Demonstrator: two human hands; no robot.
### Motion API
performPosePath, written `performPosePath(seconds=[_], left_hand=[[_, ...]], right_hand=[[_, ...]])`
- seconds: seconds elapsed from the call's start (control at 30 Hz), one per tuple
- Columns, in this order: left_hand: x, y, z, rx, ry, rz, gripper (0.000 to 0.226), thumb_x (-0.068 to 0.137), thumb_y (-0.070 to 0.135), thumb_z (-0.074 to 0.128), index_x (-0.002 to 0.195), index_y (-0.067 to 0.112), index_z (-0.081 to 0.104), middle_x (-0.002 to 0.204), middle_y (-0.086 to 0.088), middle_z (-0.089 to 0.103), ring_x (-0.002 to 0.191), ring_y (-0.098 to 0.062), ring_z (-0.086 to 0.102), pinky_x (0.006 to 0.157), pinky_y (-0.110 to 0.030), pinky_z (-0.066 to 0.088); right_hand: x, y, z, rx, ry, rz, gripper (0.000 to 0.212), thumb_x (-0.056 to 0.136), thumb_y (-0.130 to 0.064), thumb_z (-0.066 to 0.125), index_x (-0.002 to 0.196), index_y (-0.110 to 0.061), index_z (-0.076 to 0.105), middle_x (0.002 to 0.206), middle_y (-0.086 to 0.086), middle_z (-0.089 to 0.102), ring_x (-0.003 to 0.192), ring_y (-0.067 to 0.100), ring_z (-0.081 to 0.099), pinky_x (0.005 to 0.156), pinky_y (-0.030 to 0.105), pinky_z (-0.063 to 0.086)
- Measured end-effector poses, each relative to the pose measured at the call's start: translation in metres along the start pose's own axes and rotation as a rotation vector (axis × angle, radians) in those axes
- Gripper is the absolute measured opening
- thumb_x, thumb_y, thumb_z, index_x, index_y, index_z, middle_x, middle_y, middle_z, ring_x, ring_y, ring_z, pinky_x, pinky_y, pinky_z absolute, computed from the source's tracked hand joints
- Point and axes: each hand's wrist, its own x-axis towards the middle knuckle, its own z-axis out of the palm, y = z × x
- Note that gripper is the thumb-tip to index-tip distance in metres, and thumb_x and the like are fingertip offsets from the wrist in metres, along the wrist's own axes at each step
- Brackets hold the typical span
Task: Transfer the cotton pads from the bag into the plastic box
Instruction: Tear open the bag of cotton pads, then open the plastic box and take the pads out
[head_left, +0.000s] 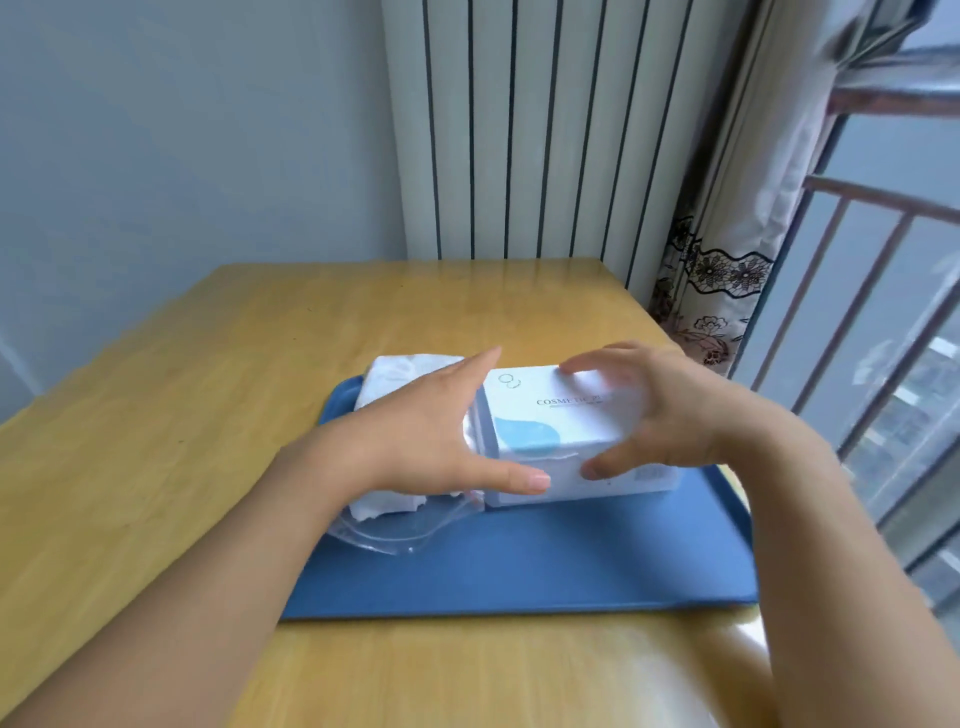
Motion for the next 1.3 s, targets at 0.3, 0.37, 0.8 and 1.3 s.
performPosePath(seconds=[0.3, 0.37, 0.8, 1.3], left_hand=[[0.022, -0.009, 0.01, -0.06, 0.077, -0.074, 0.123, 0.053, 0.063, 0.089, 0.151, 0.037, 0.02, 0.155, 0.007, 0.035, 0.142, -0.018, 0.028, 0.117, -0.036, 0.029], [0.022, -0.012, 0.011, -0.121, 0.085, -0.088, 0.126, 0.05, 0.06, 0.092, 0.15, 0.04, 0.018, 0.151, 0.005, 0.038, 0.141, -0.018, 0.028, 0.116, -0.036, 0.031], [0.009, -0.019, 0.026, -0.199, 0.118, -0.029, 0.157, 0.031, 0.079, 0.083, 0.151, 0.05, -0.015, 0.149, 0.021, 0.045, 0.156, -0.021, 0.004, 0.126, -0.047, 0.014], [-0.006, -0.062, -0.022, -0.329, 0.324, 0.02, 0.08, 0.06, 0.067, 0.082, 0.133, 0.049, 0.054, 0.143, 0.028, 0.049, 0.133, 0.005, 0.044, 0.112, -0.025, 0.034]], right_hand=[[0.0, -0.001, 0.004, 0.071, 0.15, -0.07, 0.078, 0.046, -0.069, 0.08, 0.118, -0.041, 0.071, 0.108, -0.016, 0.071, 0.107, 0.004, 0.062, 0.093, 0.032, 0.052], [-0.001, -0.002, 0.003, 0.07, 0.171, -0.076, 0.075, 0.046, -0.069, 0.08, 0.115, -0.039, 0.073, 0.108, -0.015, 0.073, 0.106, 0.003, 0.064, 0.093, 0.034, 0.053], [0.017, 0.021, 0.0, 0.537, 0.958, 0.277, 0.063, 0.078, -0.052, 0.079, 0.13, -0.021, 0.061, 0.111, -0.006, 0.066, 0.101, 0.012, 0.065, 0.091, 0.033, 0.054], [0.005, -0.031, 0.035, 0.049, -0.174, -0.056, 0.02, 0.075, -0.036, 0.085, 0.092, -0.033, 0.076, 0.092, -0.021, 0.074, 0.083, -0.012, 0.065, 0.077, 0.019, 0.05]])
